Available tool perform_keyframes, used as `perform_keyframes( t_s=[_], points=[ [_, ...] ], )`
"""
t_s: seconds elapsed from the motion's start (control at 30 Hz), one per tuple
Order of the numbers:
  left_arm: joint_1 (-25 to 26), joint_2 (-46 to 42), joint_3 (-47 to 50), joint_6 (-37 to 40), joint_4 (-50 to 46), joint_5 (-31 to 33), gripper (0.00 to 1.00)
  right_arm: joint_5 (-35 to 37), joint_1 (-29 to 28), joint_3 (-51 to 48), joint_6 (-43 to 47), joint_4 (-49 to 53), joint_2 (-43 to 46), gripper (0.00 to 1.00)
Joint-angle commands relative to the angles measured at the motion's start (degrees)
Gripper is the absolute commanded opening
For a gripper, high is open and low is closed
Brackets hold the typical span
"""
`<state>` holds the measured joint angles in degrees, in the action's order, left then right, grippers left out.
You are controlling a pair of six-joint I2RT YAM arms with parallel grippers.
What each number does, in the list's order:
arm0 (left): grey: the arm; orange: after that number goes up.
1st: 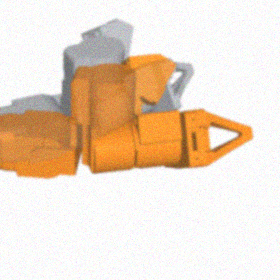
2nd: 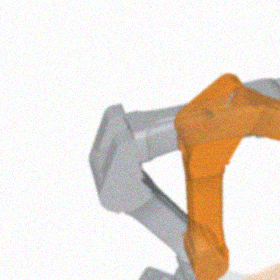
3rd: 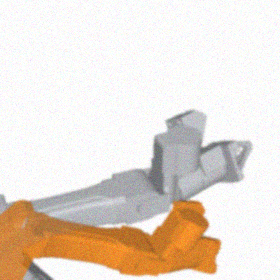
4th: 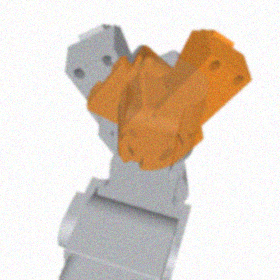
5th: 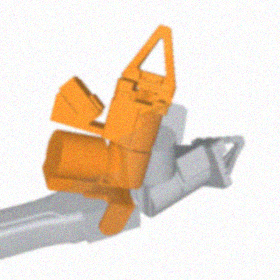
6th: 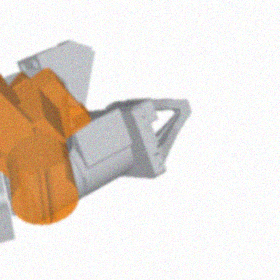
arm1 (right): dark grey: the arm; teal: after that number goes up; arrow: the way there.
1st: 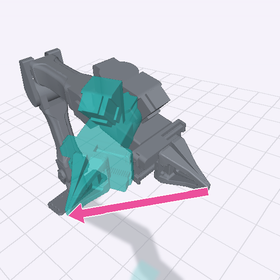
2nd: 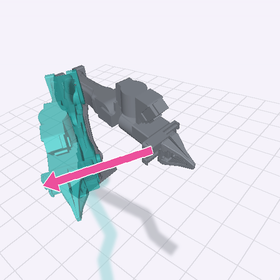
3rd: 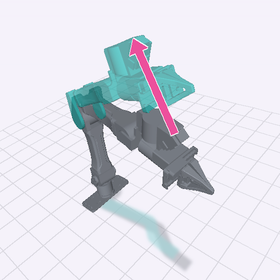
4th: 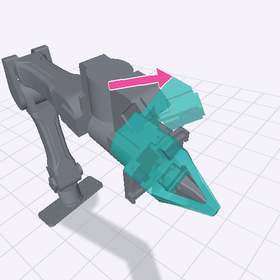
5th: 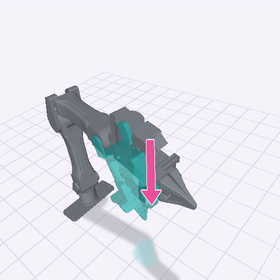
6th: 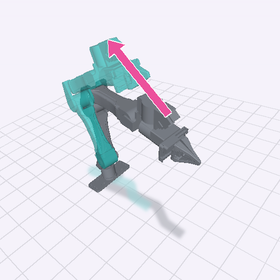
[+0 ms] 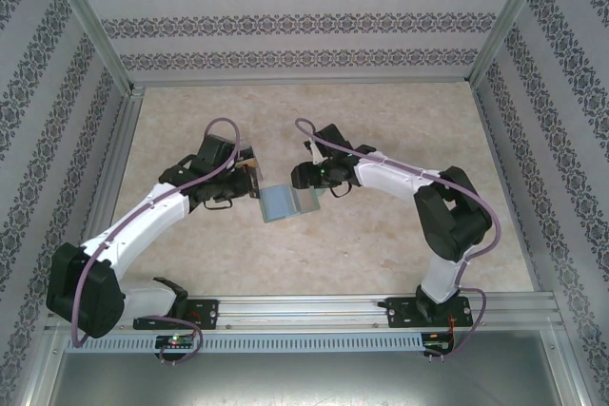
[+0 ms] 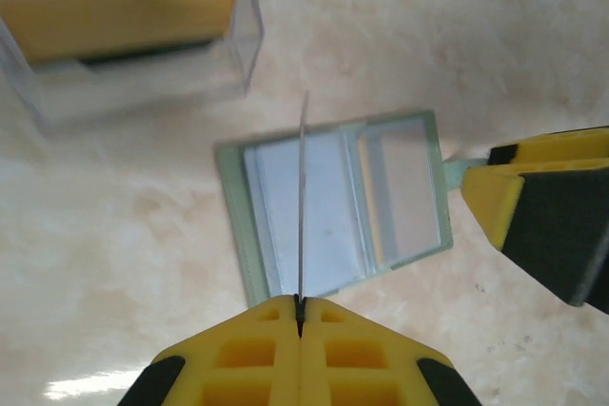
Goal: Take the credit cards out of the card holder
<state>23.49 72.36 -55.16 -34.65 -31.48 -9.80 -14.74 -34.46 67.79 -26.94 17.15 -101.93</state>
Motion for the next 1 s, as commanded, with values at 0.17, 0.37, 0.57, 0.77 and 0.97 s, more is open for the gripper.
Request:
perform_keyframes(
  t_s=[0.17, 0.37, 0.57, 0.77, 0.97],
  points=[
    [-0.6, -2.4, -7.7, 32.1, -7.3, 16.1, 0.00, 3.7, 2.7, -1.7, 0.0, -0.8, 8.1, 0.85],
    [-0.6, 0.1, -7.4, 54.3, -1.1, 19.4, 0.00, 5.2, 3.7, -3.3, -0.1, -0.9, 12.0, 0.98],
    [-0.7, 5.9, -7.7, 70.9, 3.2, 20.8, 0.00, 5.9, 4.2, -4.6, -0.2, -0.7, 13.6, 0.98],
    [-1.4, 12.8, -11.5, 77.7, 4.9, 21.3, 0.00, 6.2, 4.4, -5.7, -0.3, -0.4, 14.3, 0.98],
    [-2.2, 17.2, -13.2, 82.6, 5.6, 22.6, 0.00, 6.0, 4.8, -5.8, -0.6, -0.3, 13.8, 0.98]
  ],
)
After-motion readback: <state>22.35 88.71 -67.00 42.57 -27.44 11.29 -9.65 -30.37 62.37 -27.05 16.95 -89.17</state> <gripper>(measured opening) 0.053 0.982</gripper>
